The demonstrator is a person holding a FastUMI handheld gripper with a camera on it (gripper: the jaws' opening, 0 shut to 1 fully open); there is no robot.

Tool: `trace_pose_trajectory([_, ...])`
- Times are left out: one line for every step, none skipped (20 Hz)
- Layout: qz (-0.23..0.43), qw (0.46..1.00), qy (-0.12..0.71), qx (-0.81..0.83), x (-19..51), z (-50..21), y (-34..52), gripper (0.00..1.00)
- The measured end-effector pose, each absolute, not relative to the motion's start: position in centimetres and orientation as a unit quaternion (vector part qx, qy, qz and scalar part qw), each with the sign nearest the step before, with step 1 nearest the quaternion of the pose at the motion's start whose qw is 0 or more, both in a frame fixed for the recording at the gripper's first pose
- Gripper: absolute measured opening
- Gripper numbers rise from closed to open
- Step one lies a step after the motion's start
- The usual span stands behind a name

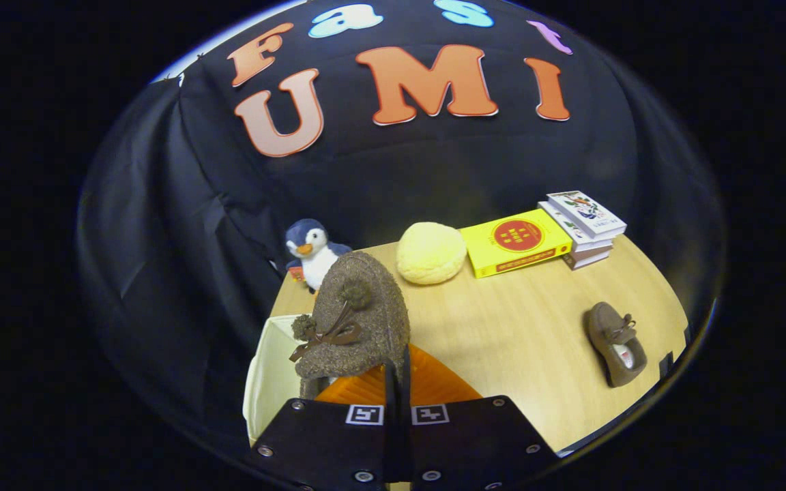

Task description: Open the storage box then place both shoes into the box .Put the left shoe in first, then the right shoe, with the right side of both shoes facing outward in a uniform manner.

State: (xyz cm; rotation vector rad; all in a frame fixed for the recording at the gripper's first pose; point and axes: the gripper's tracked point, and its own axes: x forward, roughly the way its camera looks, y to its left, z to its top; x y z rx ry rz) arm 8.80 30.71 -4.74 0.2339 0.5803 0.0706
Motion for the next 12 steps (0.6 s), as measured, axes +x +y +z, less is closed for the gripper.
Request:
trace_pose_trajectory([0.042,0.949,0.290,0.115,8.7,-5.1,32.2,0.01])
trace_pose_trajectory([0.049,0.947,0.296,0.117,8.6,-5.6,33.8,0.01])
trace_pose_trajectory([0.055,0.944,0.303,0.120,8.6,-6.1,35.2,0.01])
trace_pose_trajectory([0.059,0.941,0.308,0.123,8.5,-6.6,36.5,0.01])
trace_pose_trajectory([0.061,0.939,0.314,0.122,8.4,-7.2,37.5,0.01])
trace_pose_trajectory([0.061,0.938,0.320,0.119,8.3,-7.9,38.3,0.01])
trace_pose_trajectory([0.059,0.937,0.325,0.117,8.3,-8.7,38.9,0.00])
trace_pose_trajectory([0.056,0.935,0.331,0.117,8.3,-9.5,39.4,0.01])
trace_pose_trajectory([0.056,0.932,0.338,0.117,8.4,-10.3,40.0,0.01])
trace_pose_trajectory([0.055,0.930,0.344,0.116,8.5,-11.2,40.5,0.00])
trace_pose_trajectory([0.054,0.929,0.348,0.112,8.6,-11.8,40.9,0.01])
trace_pose_trajectory([0.050,0.930,0.350,0.106,8.8,-12.3,41.1,0.01])
